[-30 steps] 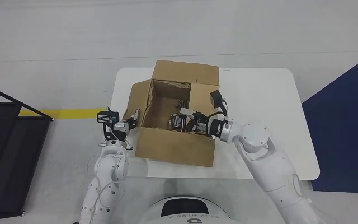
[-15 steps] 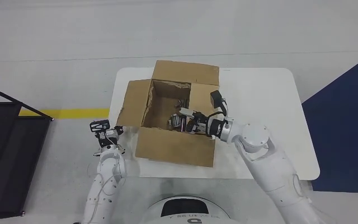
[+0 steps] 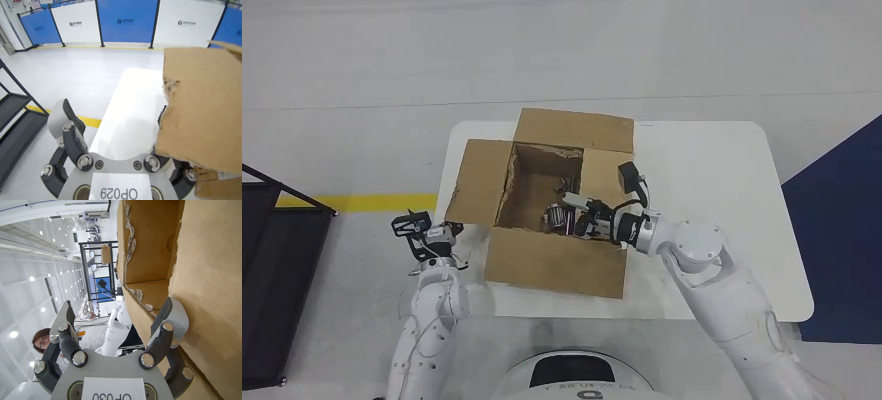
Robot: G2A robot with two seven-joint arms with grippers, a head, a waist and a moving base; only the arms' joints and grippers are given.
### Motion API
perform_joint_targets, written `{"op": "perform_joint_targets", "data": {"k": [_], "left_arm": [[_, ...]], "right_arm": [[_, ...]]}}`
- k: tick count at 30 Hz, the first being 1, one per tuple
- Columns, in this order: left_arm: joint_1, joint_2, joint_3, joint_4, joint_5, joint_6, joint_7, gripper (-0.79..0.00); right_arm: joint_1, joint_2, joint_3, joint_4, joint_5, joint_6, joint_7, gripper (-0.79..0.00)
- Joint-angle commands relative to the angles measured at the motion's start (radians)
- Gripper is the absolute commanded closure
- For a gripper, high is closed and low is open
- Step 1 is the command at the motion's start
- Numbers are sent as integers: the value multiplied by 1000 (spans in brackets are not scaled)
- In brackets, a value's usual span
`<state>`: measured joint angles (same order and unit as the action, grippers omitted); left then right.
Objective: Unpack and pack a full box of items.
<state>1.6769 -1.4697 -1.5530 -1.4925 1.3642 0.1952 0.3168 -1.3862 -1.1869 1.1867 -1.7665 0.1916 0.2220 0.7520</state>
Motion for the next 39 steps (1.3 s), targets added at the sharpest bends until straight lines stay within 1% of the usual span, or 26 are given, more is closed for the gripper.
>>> {"op": "perform_joint_targets", "data": {"k": [1,4,39], "left_arm": [[34,3,-9,-79,8,-19,-2,-785],[69,4,6,-159,44,-11,13,-785],[69,4,6,-159,44,-11,13,-785]], "right_arm": [[0,0,0,0,0,0,0,-785],[0,0,0,0,0,0,0,-785],[0,0,0,0,0,0,0,-785]]}}
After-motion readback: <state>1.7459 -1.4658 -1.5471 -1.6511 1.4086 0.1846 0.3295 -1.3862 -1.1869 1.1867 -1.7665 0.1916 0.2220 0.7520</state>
